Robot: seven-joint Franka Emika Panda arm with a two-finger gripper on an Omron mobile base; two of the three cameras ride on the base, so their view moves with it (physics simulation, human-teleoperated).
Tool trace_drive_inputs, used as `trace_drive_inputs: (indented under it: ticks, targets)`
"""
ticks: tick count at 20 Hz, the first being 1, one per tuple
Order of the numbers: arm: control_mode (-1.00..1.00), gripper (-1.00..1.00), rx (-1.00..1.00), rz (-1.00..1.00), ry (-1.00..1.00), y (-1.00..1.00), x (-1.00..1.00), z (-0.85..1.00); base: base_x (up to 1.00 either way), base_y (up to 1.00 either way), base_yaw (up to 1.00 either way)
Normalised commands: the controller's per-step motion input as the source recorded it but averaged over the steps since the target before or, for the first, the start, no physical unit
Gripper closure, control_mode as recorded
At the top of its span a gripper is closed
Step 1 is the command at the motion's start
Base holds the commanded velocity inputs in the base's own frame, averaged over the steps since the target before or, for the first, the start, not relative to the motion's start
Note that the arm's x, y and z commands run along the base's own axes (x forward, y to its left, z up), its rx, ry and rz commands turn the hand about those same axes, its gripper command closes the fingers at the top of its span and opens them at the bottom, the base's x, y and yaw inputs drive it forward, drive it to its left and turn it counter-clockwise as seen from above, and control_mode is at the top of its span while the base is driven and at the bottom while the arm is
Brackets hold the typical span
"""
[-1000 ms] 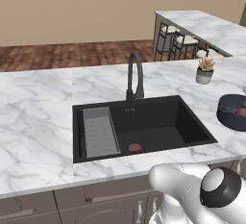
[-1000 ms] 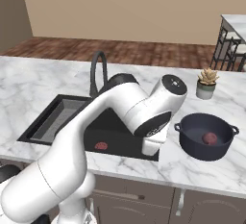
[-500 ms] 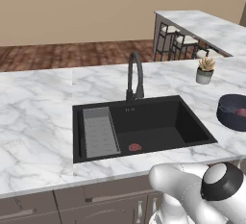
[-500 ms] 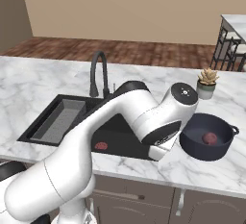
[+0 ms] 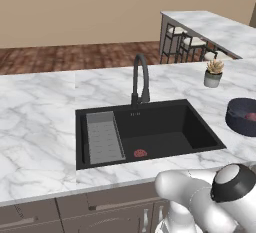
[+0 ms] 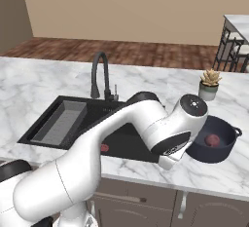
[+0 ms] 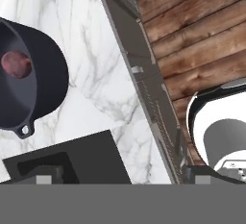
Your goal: Dump the onion from the pot into the sink. Then turn on the water and wash the onion. Then turn off the water and put the onion back in the pot.
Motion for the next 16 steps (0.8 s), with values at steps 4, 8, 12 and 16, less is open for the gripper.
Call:
trace_drive_inputs:
  ticks: [4,8,12,16]
  targets:
    - [-1.0,-1.0,0.02,0.03,0.11,-0.32,0.0,-0.16,0.0,0.0,0.0]
    - [-1.0,-1.0,0.01,0.05,0.13,-0.26,0.11,-0.1,0.0,0.0,0.0]
    - [-1.0,-1.0,0.0,0.02,0.1,-0.1,0.2,-0.15,0.0,0.0,0.0]
    - [-1.0,-1.0,0.0,0.0,0.01,0.0,0.19,-0.24,0.0,0.0,0.0]
